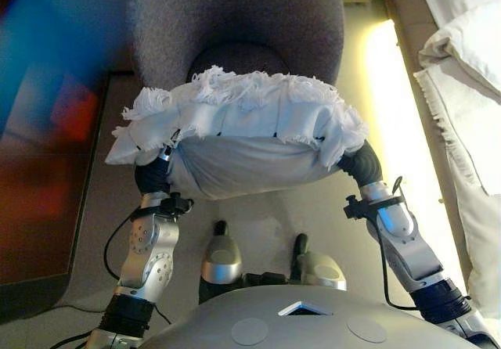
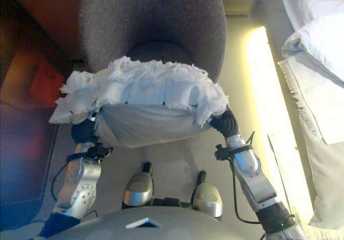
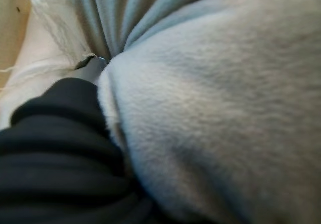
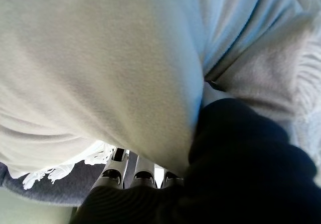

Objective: Pick up the cushion and take it to the sofa

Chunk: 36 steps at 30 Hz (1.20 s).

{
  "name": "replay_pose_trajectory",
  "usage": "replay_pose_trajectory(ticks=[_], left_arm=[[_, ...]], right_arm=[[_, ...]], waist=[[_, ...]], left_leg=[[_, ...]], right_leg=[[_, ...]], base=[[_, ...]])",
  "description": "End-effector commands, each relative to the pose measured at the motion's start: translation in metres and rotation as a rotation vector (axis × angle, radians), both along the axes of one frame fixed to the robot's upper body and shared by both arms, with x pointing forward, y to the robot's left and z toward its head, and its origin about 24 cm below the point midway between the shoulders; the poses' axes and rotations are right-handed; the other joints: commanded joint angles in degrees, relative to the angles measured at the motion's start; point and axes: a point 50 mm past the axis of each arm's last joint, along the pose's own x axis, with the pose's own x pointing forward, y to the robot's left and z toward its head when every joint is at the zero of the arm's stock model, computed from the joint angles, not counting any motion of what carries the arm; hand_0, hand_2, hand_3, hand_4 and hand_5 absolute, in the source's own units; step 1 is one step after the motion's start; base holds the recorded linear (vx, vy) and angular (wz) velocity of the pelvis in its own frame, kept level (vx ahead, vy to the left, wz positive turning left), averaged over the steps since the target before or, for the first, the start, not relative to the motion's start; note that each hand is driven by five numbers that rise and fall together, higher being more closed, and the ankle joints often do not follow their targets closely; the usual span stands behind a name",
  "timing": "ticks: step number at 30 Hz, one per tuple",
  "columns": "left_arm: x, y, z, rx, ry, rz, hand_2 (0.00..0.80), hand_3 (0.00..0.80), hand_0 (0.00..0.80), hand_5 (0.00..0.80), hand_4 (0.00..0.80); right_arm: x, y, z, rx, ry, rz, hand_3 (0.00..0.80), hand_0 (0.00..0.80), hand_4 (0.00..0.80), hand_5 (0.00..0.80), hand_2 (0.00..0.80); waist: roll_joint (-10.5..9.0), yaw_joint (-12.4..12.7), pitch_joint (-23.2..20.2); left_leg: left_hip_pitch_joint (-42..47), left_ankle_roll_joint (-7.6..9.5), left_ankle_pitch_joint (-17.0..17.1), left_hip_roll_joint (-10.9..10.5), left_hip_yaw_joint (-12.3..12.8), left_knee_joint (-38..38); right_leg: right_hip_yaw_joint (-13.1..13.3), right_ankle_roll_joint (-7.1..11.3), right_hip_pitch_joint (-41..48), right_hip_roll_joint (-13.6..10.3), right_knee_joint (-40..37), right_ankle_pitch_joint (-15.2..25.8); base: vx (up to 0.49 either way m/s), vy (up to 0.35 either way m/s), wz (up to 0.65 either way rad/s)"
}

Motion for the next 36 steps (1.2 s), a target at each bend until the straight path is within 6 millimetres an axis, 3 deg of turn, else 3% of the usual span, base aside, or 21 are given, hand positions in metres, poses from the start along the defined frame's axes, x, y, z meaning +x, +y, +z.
replay_pose_trajectory(ticks=[1, 3, 5, 7, 10, 12, 13, 14, 16, 18, 20, 25, 28, 31, 36], left_arm=[[0.011, -0.009, 0.059, -0.02, -0.35, -0.031, 0.8, 0.8, 0.8, 0.8, 0.8], [0.014, -0.007, 0.059, -0.006, -0.338, -0.041, 0.8, 0.8, 0.8, 0.8, 0.8], [0.014, -0.007, 0.059, 0.016, -0.335, -0.067, 0.8, 0.8, 0.8, 0.8, 0.8], [0.013, -0.007, 0.059, 0.037, -0.339, -0.091, 0.8, 0.8, 0.8, 0.8, 0.8], [0.015, -0.006, 0.062, 0.068, -0.353, -0.096, 0.8, 0.8, 0.8, 0.8, 0.8], [0.018, -0.004, 0.062, 0.065, -0.336, -0.085, 0.8, 0.8, 0.8, 0.8, 0.8], [0.02, -0.004, 0.062, 0.063, -0.329, -0.09, 0.8, 0.8, 0.8, 0.8, 0.8], [0.021, -0.004, 0.062, 0.067, -0.33, -0.104, 0.8, 0.8, 0.8, 0.8, 0.8], [0.023, -0.006, 0.061, 0.075, -0.335, -0.119, 0.8, 0.8, 0.8, 0.8, 0.8], [0.025, -0.008, 0.062, 0.073, -0.342, -0.122, 0.8, 0.8, 0.8, 0.8, 0.8], [0.027, -0.012, 0.063, 0.063, -0.352, -0.138, 0.8, 0.8, 0.8, 0.8, 0.8], [0.029, -0.025, 0.064, 0.061, -0.367, -0.183, 0.8, 0.8, 0.8, 0.8, 0.8], [0.028, -0.026, 0.063, 0.062, -0.359, -0.196, 0.8, 0.8, 0.8, 0.8, 0.8], [0.027, -0.025, 0.062, 0.056, -0.357, -0.195, 0.8, 0.8, 0.8, 0.8, 0.8], [0.03, -0.028, 0.065, 0.031, -0.372, -0.171, 0.8, 0.8, 0.8, 0.8, 0.8]], right_arm=[[0.005, 0.017, 0.047, 0.081, -0.261, 0.129, 0.8, 0.8, 0.8, 0.8, 0.8], [0.005, 0.017, 0.049, 0.106, -0.255, 0.122, 0.8, 0.8, 0.8, 0.8, 0.8], [0.005, 0.014, 0.049, 0.122, -0.249, 0.099, 0.8, 0.8, 0.8, 0.8, 0.8], [0.005, 0.015, 0.05, 0.141, -0.253, 0.076, 0.8, 0.8, 0.8, 0.8, 0.8], [0.005, 0.02, 0.049, 0.152, -0.257, 0.074, 0.8, 0.8, 0.8, 0.8, 0.8], [0.006, 0.024, 0.047, 0.153, -0.245, 0.076, 0.8, 0.8, 0.8, 0.8, 0.8], [0.006, 0.024, 0.047, 0.154, -0.241, 0.072, 0.8, 0.8, 0.8, 0.8, 0.8], [0.005, 0.024, 0.046, 0.154, -0.239, 0.063, 0.8, 0.8, 0.8, 0.8, 0.8], [0.007, 0.024, 0.045, 0.153, -0.241, 0.053, 0.8, 0.8, 0.8, 0.8, 0.8], [0.008, 0.022, 0.045, 0.152, -0.253, 0.044, 0.8, 0.8, 0.8, 0.8, 0.8], [0.009, 0.02, 0.045, 0.147, -0.272, 0.026, 0.8, 0.8, 0.8, 0.8, 0.8], [0.016, 0.019, 0.05, 0.144, -0.291, 0.001, 0.8, 0.8, 0.8, 0.8, 0.8], [0.017, 0.018, 0.051, 0.145, -0.293, -0.009, 0.8, 0.8, 0.8, 0.8, 0.8], [0.016, 0.017, 0.054, 0.148, -0.294, -0.008, 0.8, 0.8, 0.8, 0.8, 0.8], [0.02, 0.018, 0.057, 0.12, -0.313, 0.012, 0.8, 0.8, 0.8, 0.8, 0.8]], waist=[[-1.41, 0.5, -4.7], [-2.46, 1.2, -5.7], [-4.3, 1.8, -7.0], [-6.02, 2.4, -8.4], [-5.77, 2.4, -9.9], [-5.66, 1.3, -10.1], [-5.29, 0.7, -10.3], [-5.38, 0.0, -10.5], [-5.2, -1.0, -10.5], [-4.41, -2.6, -9.6], [-3.73, -5.1, -8.4], [-4.0, -9.9, -6.7], [-3.92, -11.3, -6.3], [-4.68, -12.1, -6.5], [-4.41, -12.8, -7.9]], left_leg=[[-8.9, 0.67, 21.2, 1.5, 1.1, -19.3], [-8.6, 2.16, 19.5, -0.1, -0.2, -18.1], [-9.3, 4.41, 17.0, -2.7, 0.3, -15.7], [-9.2, 6.75, 15.3, -5.6, 0.5, -14.6], [-7.8, 8.63, 13.4, -8.0, 0.7, -13.8], [-5.6, 9.41, 12.3, -9.5, 0.9, -14.3], [-4.9, 9.82, 12.0, -10.0, 0.3, -14.6], [-4.3, 10.12, 11.7, -11.0, -0.4, -14.6], [-2.6, 10.17, 11.0, -12.0, -1.2, -14.8], [-0.1, 10.11, 10.1, -12.1, -2.9, -15.3], [3.4, 9.85, 8.6, -12.3, -5.6, -15.7], [10.4, 9.92, 2.1, -12.9, -11.5, -16.7], [13.6, 10.41, -1.7, -12.3, -15.1, -16.5], [15.7, 10.32, -3.9, -12.1, -17.0, -15.4], [17.7, 8.64, -6.4, -10.3, -17.6, -12.8]], right_leg=[[-3.2, -0.56, 13.0, 0.7, 6.5, -12.8], [-2.5, 0.78, 14.2, -1.1, 7.8, -13.1], [-2.6, 2.86, 14.9, -3.2, 9.6, -8.6], [-2.3, 5.17, 14.0, -5.7, 13.8, -0.4], [-2.2, 5.9, 11.5, -6.9, 21.5, 5.8], [-1.0, 5.7, 8.8, -5.7, 23.8, 6.6], [0.2, 5.16, 7.2, -3.3, 22.9, 6.1], [0.3, 4.65, 5.7, -1.9, 21.8, 5.4], [-1.0, 3.85, 2.9, -1.5, 18.5, 4.6], [-1.8, 2.83, -0.6, -0.4, 16.5, 2.3], [-0.7, 1.72, -5.6, 0.6, 12.2, 2.4], [4.1, 3.51, -14.4, -0.8, 1.1, 12.0], [6.3, 4.48, -16.3, -1.8, -1.9, 15.1], [6.7, 4.75, -17.2, -3.3, -1.8, 16.3], [5.5, 2.86, -16.4, -1.8, 1.1, 12.8]], base=[[0.481, 0.205, 0.05], [0.518, 0.207, -0.25], [0.415, 0.183, -0.24], [0.366, 0.19, 0.03], [0.367, 0.224, 0.09], [0.328, 0.173, -0.2], [0.34, 0.123, -0.31], [0.315, 0.088, 0.11], [0.279, 0.037, 0.44], [0.247, 0.011, 0.09], [0.278, -0.01, 0.32], [0.376, -0.114, 0.67], [0.457, -0.195, 0.76], [0.368, -0.207, 0.74], [0.282, -0.187, 0.31]])
